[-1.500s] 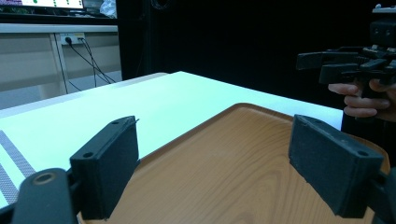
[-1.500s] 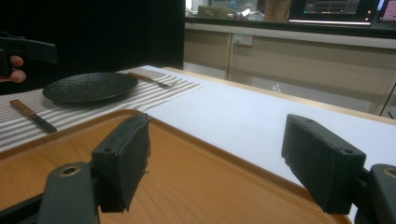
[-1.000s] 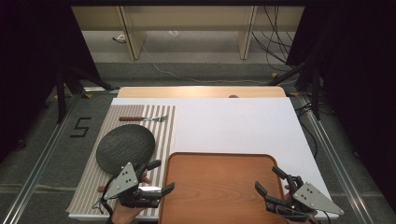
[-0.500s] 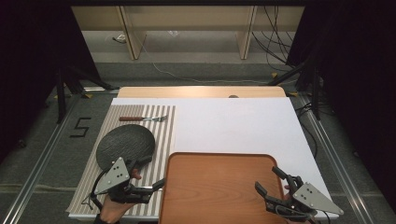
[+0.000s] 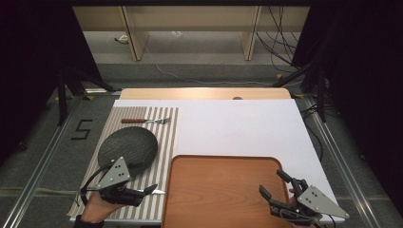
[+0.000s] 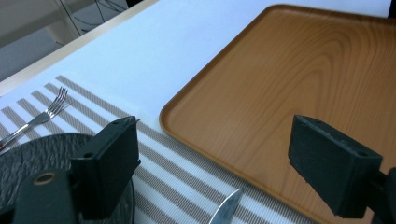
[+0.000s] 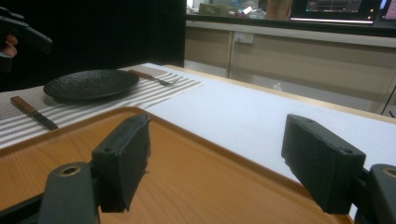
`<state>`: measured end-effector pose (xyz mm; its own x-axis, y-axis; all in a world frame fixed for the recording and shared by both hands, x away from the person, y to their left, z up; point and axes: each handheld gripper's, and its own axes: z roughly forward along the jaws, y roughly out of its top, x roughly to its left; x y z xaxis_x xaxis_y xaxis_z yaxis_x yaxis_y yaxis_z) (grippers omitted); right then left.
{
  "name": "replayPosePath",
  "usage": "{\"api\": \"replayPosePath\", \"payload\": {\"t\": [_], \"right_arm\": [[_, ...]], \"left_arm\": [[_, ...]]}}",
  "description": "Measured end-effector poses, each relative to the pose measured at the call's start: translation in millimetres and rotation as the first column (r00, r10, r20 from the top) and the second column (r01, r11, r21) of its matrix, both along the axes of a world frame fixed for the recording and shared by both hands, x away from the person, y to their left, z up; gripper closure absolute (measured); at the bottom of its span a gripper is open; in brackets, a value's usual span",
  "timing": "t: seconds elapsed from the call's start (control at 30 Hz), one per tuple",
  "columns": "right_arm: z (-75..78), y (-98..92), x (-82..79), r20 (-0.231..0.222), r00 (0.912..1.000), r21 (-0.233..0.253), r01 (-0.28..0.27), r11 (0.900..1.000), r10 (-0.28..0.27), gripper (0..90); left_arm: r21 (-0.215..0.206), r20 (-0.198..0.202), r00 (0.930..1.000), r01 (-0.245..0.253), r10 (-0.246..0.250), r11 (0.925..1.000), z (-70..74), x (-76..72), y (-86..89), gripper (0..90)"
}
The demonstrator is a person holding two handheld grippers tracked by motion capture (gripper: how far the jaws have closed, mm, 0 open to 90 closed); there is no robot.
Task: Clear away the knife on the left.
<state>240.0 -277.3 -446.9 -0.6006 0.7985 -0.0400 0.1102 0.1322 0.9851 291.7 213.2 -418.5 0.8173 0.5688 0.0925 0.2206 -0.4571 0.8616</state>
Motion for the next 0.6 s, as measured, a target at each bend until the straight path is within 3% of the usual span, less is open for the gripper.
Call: {"api": "replayPosePath", "payload": {"t": [0.17,0.2,0.37,0.6], "right_arm": [[0.2,-0.2,-0.1,0.0,1.0,0.0,0.0,1.0,0.0,24.8],[0.1,-0.3,-0.1,0.0,1.0,-0.001,0.0,1.0,0.0,24.8],[-0.1,-0.3,0.4,-0.003,1.0,-0.001,0.0,1.0,0.0,24.8],[-0.2,-0.3,0.3,-0.005,1.0,0.0,0.0,1.0,0.0,24.8]], "left_arm": [[0.052,-0.028,0.9996,0.005,-0.003,0.9987,-1.6,1.0,6.4,16.0],[0.079,-0.03,0.9995,-0.007,0.009,0.9968,-0.3,1.2,12.0,16.0],[0.072,-0.044,0.9988,-0.017,0.02,0.9972,0.5,1.2,24.0,16.5],[0.113,-0.065,0.9976,-0.018,0.025,0.9934,1.2,0.8,35.6,17.2]]}}
